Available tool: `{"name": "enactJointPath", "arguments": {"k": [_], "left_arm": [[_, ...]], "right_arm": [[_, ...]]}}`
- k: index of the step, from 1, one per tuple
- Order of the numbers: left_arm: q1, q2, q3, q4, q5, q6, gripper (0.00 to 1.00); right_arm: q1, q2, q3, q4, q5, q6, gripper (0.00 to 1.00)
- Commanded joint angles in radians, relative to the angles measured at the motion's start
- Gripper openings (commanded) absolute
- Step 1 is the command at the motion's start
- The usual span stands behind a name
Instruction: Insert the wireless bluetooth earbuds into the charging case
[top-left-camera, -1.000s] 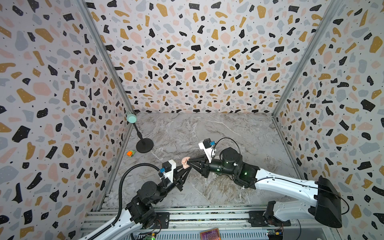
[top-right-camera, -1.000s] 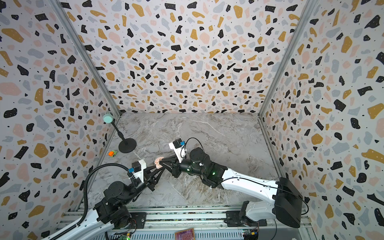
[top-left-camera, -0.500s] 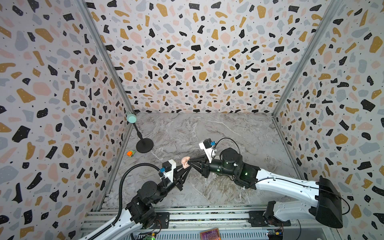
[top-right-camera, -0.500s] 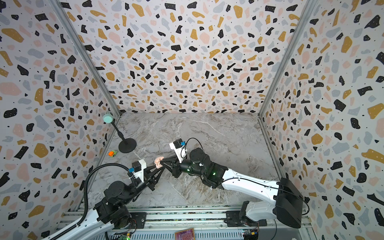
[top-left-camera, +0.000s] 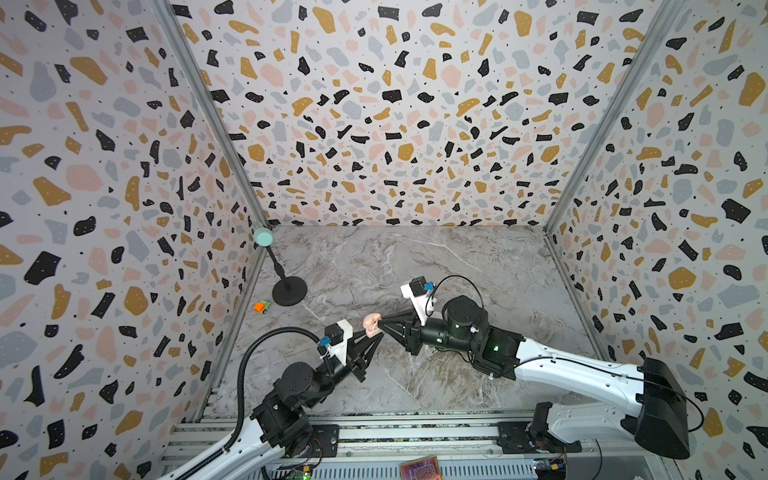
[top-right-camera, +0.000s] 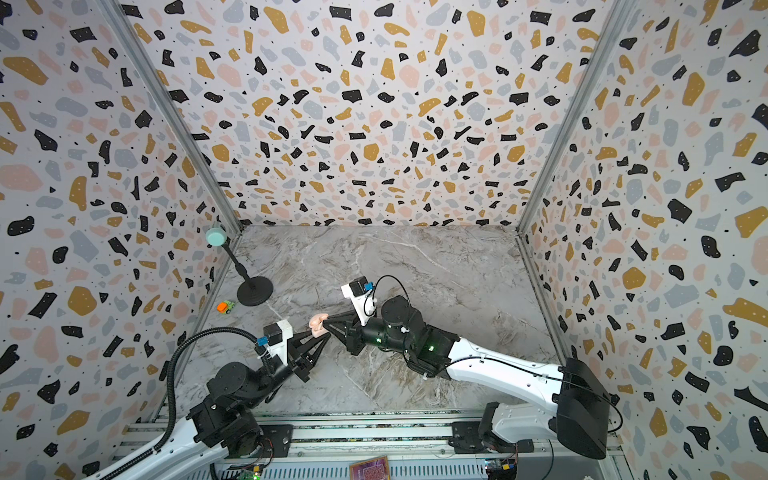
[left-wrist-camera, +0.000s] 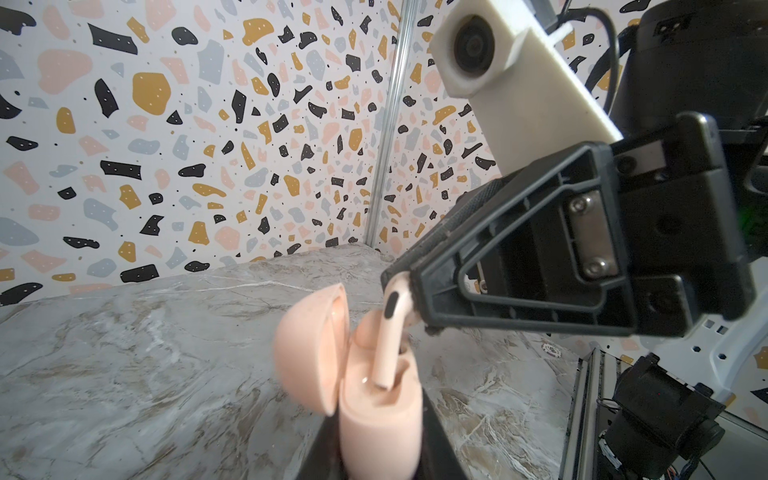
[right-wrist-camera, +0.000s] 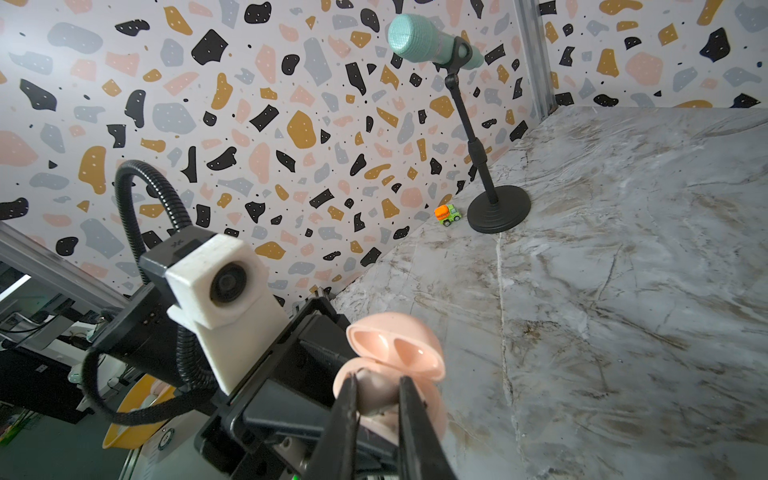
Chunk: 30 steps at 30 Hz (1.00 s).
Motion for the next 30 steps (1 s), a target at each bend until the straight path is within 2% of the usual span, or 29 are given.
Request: {"name": "enactJointPath", "arguments": {"k": [1, 16, 30], "left_arm": [[0.002, -0.012, 0.001, 0.078, 0.015, 0.028, 0.00], [0.003, -0.008, -0.006, 0.067, 0.028, 0.079, 0.00], [-0.002, 0.015, 0.001, 0.059, 0.045, 0.068, 0.00]], "right_arm": [[0.004, -0.033, 0.040, -0.036, 0.012, -0.003, 0.17], [0.003, -0.059, 0.051, -0.080, 0.035, -0.023, 0.17], [0.005, -0.075, 0.051, -0.111, 0.054, -0.045, 0.17]]}}
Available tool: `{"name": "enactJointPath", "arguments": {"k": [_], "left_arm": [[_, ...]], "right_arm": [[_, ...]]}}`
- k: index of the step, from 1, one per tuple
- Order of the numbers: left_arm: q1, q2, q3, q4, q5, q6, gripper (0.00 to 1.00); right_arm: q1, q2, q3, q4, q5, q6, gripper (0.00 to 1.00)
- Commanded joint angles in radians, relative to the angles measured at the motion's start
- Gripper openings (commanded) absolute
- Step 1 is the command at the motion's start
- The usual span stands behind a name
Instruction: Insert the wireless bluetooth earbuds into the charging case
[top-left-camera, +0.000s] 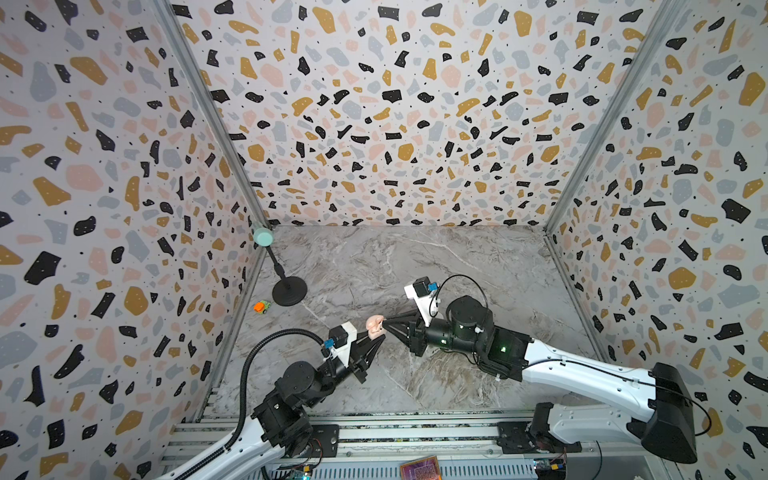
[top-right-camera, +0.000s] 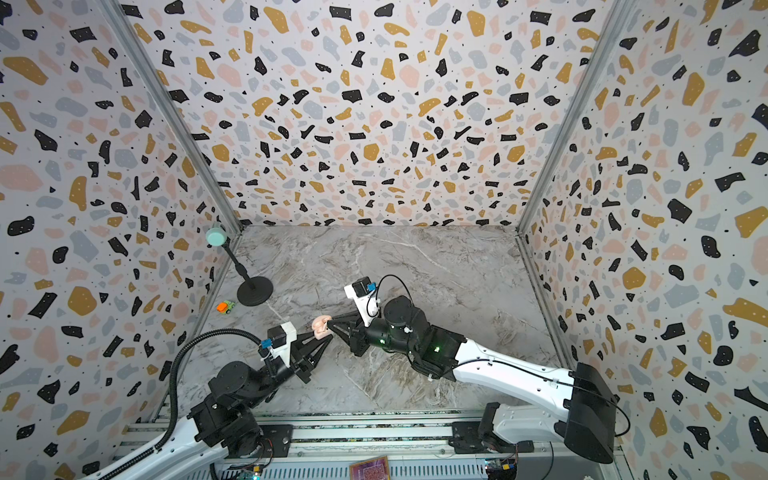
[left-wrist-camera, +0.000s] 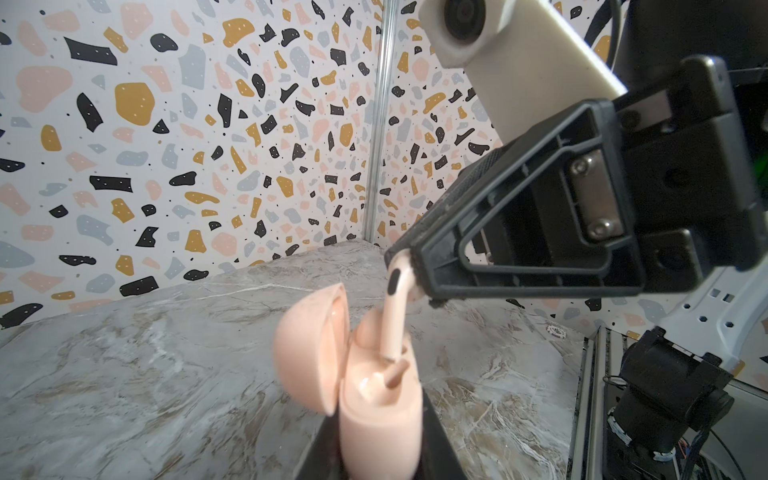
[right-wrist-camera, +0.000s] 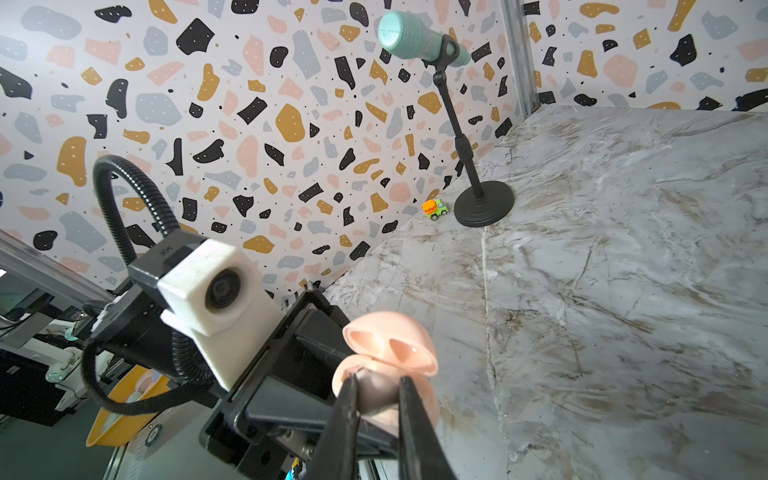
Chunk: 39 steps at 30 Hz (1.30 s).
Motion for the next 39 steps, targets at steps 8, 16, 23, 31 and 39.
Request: {"name": "enactJointPath", "arguments": {"k": [8, 16, 23, 31, 39], "left_arm": [[-0.001, -0.004, 0.002, 0.051, 0.005, 0.038, 0.00], [-0.002, 0.017, 0.010, 0.036, -0.013, 0.057, 0.00], [-0.003, 0.023, 0.009, 0.030, -0.035, 0.098, 0.00], [-0.003, 0.022, 0.005, 0.033, -0.028, 0.109, 0.00], [-0.004, 0.026, 0.005, 0.033, -0.010, 0.105, 0.00]], "right_arm": [[0.006, -0.030, 0.046, -0.041, 0.016, -0.039, 0.17], [0.012, -0.033, 0.056, -0.067, 0.014, -0.055, 0.16], [0.012, -0.045, 0.061, -0.075, 0.016, -0.061, 0.16], [0.013, -0.039, 0.060, -0.095, 0.012, -0.066, 0.16], [0.018, -0.021, 0.067, -0.090, 0.010, -0.068, 0.16]]}}
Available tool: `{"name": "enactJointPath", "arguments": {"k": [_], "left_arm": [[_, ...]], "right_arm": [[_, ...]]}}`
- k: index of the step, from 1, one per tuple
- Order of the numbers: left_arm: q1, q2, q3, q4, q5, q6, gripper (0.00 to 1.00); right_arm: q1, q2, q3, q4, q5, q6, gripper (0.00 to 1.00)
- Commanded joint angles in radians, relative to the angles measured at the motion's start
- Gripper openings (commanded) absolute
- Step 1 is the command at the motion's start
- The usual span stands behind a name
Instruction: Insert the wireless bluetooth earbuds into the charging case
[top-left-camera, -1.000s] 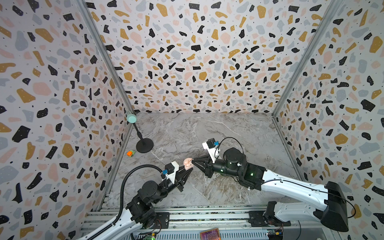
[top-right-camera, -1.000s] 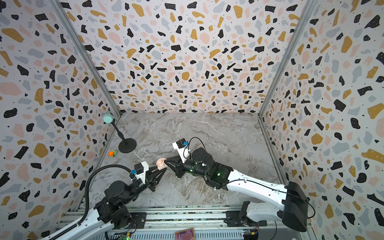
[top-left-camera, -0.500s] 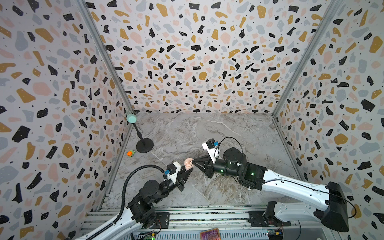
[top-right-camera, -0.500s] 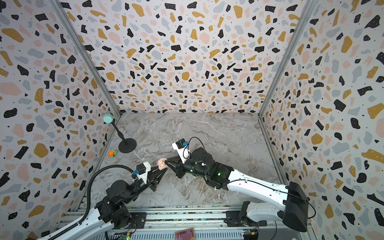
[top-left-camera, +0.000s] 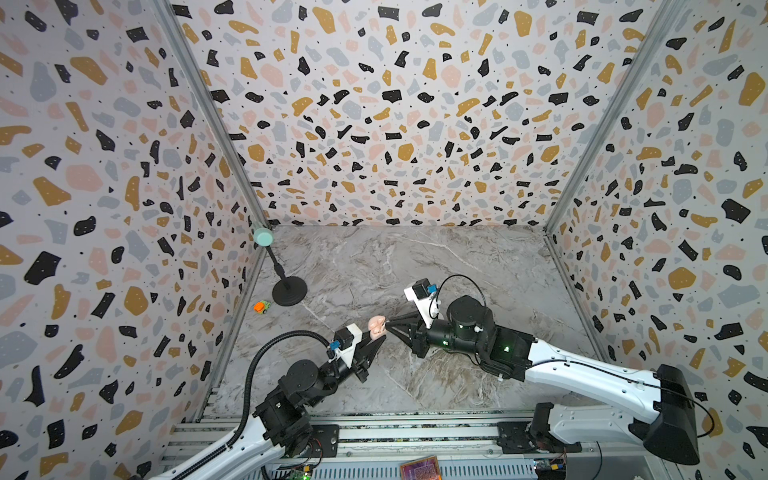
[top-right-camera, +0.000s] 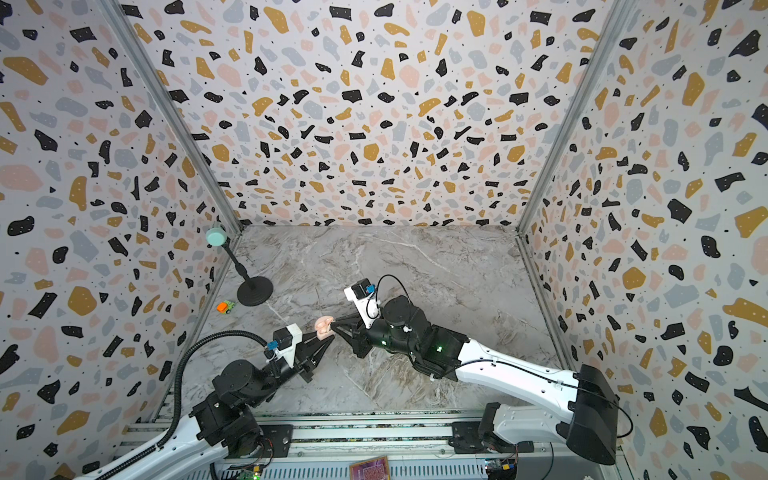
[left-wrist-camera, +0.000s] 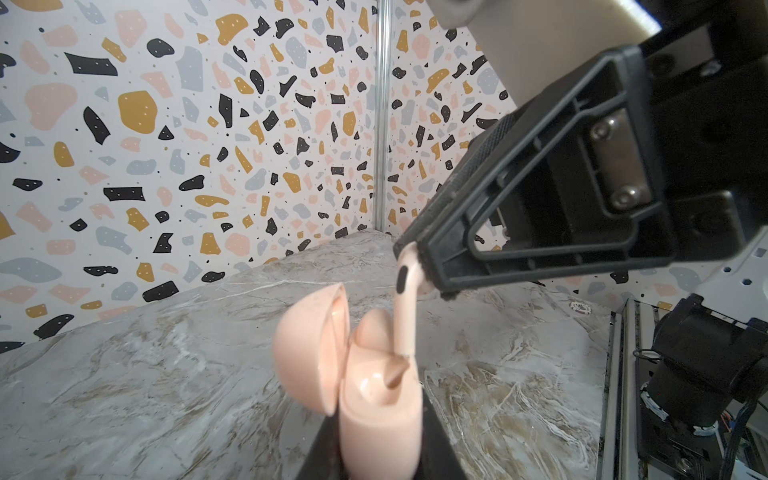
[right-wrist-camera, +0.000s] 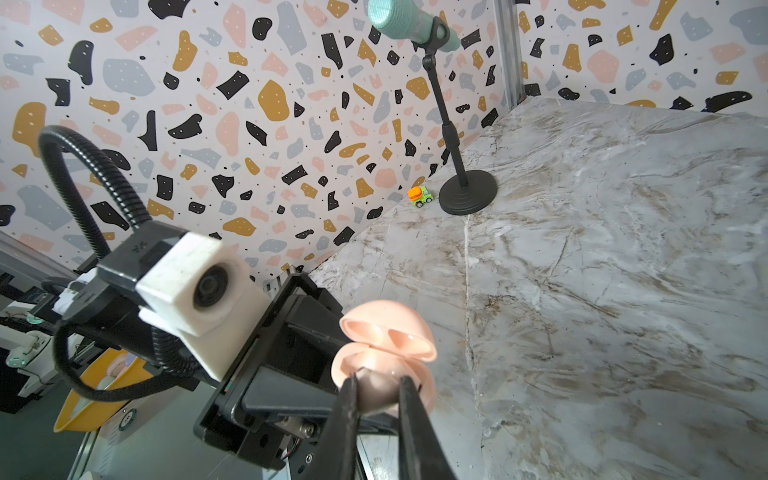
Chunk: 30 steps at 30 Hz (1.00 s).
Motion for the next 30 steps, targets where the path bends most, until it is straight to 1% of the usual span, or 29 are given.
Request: {"name": "enactJointPath", "arguments": {"k": [1, 12, 19, 30], "left_arm": [[-0.005, 0.000, 0.005, 0.041, 0.016, 0.014, 0.00], [-0.006, -0.001, 0.004, 0.041, 0.022, 0.012, 0.00], [-0.008, -0.014, 0.000, 0.039, 0.013, 0.030, 0.00], [-0.013, -0.015, -0.003, 0.038, 0.025, 0.051, 0.00]], "right_arm": [[0.010, -0.004, 0.048, 0.000, -0.003, -0.016, 0.16], [0.022, 0.012, 0.050, -0.014, 0.018, -0.029, 0.16], [0.025, -0.005, 0.042, -0.026, 0.033, -0.034, 0.16], [0.030, 0.006, 0.057, -0.046, 0.020, -0.046, 0.16]]}}
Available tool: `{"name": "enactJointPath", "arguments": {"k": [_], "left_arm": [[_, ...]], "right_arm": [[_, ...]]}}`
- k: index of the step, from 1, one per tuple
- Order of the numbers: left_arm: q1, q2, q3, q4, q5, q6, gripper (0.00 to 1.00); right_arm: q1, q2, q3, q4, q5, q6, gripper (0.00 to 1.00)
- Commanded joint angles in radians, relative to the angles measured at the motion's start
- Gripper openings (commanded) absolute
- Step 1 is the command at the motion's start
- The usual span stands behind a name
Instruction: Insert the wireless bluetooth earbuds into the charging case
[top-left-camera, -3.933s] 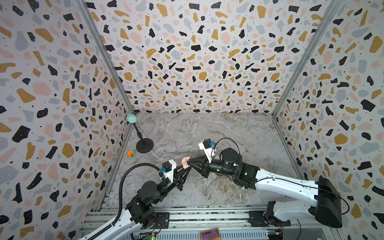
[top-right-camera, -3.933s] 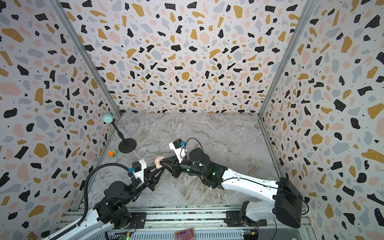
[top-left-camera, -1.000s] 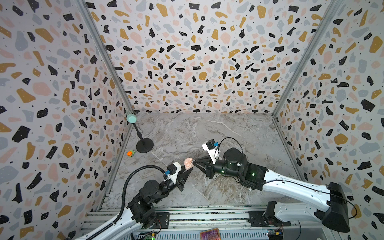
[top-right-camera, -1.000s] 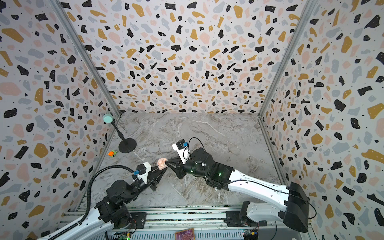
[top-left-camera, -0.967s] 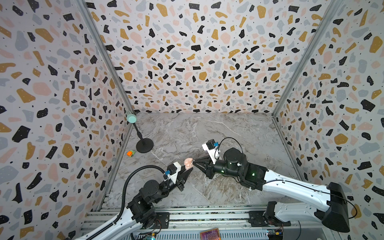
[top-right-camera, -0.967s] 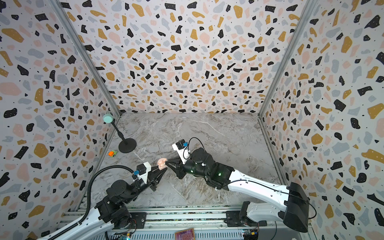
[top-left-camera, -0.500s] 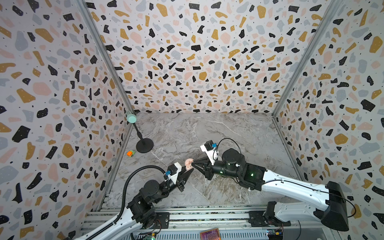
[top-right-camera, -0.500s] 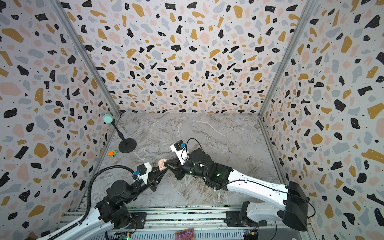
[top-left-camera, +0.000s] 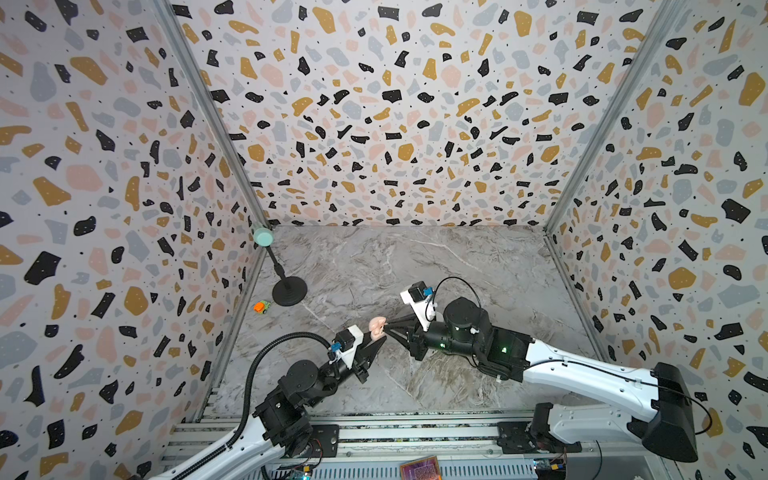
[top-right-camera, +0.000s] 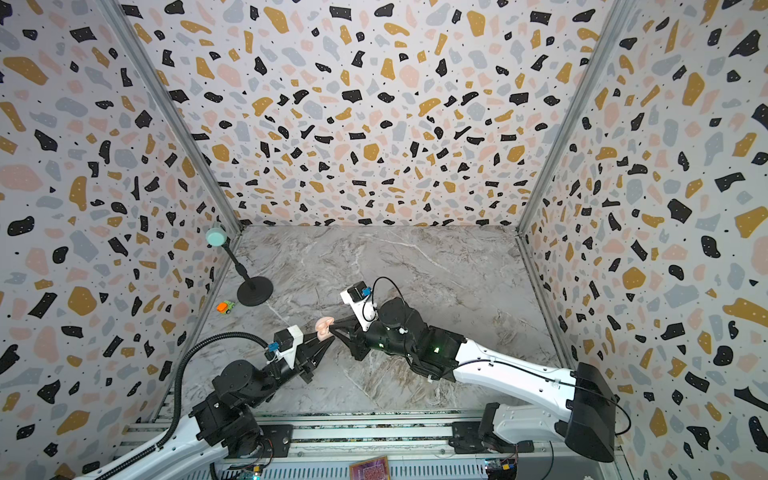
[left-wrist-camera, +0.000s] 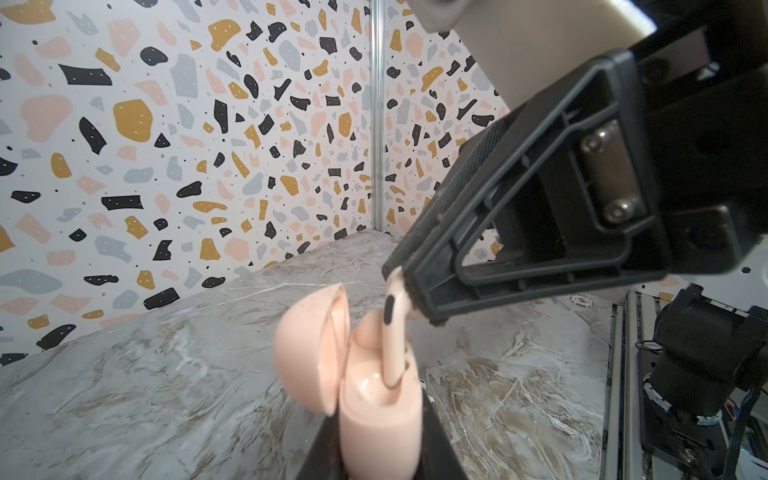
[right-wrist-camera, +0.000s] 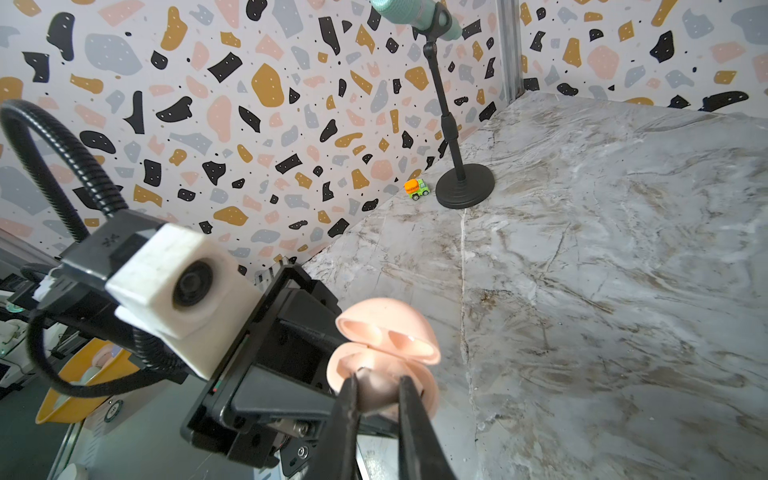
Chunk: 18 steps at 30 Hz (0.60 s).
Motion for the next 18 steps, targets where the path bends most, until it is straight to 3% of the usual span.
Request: {"name": "enactJointPath", "arguments": {"k": [1, 18], "left_arm": [[-0.007, -0.009, -0.003, 0.041, 0.009, 0.020, 0.00], [-0.009, -0.012, -0.004, 0.041, 0.010, 0.026, 0.00]], "right_arm": [[0.011, -0.003, 0.048, -0.025, -0.005, -0.019, 0.16], [0.033, 0.041, 0.075, -0.054, 0.005, -0.043, 0.16]]}}
